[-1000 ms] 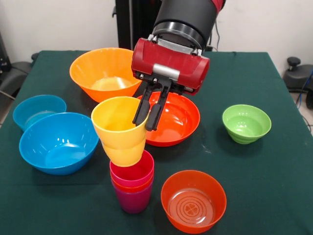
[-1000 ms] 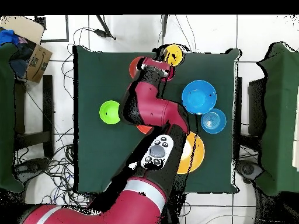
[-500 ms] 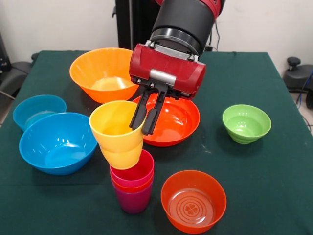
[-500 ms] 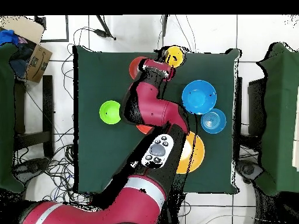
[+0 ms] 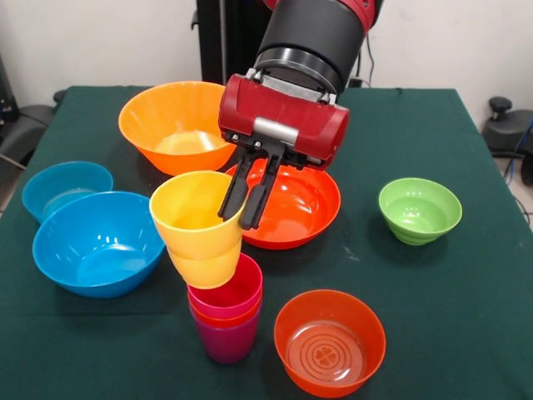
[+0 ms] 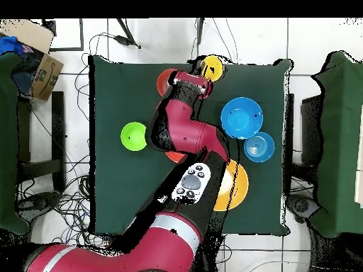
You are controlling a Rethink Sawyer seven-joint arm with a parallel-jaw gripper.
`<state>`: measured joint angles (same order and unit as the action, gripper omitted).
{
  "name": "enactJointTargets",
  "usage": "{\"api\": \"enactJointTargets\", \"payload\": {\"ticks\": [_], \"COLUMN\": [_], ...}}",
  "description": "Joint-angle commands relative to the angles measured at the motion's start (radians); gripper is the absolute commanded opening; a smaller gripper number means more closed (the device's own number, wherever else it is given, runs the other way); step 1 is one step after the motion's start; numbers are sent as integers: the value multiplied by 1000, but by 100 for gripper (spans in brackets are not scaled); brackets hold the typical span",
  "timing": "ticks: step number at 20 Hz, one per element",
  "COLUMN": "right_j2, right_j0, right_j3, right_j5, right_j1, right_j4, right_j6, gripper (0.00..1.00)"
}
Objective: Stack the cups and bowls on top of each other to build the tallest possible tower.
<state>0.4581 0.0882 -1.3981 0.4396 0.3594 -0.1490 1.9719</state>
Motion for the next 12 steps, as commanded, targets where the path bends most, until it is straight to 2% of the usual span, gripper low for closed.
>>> {"api": "enactJointTargets", "payload": {"ticks": [1,12], "right_j2": [-53,-37], "right_j0": [25,47], "right_j3": [-29,-36], "right_j5": [26,36], "right_j1": [-22,-32], "right_j4": [-25,-62], "right_j6": [131,126], "gripper": [0,0]}}
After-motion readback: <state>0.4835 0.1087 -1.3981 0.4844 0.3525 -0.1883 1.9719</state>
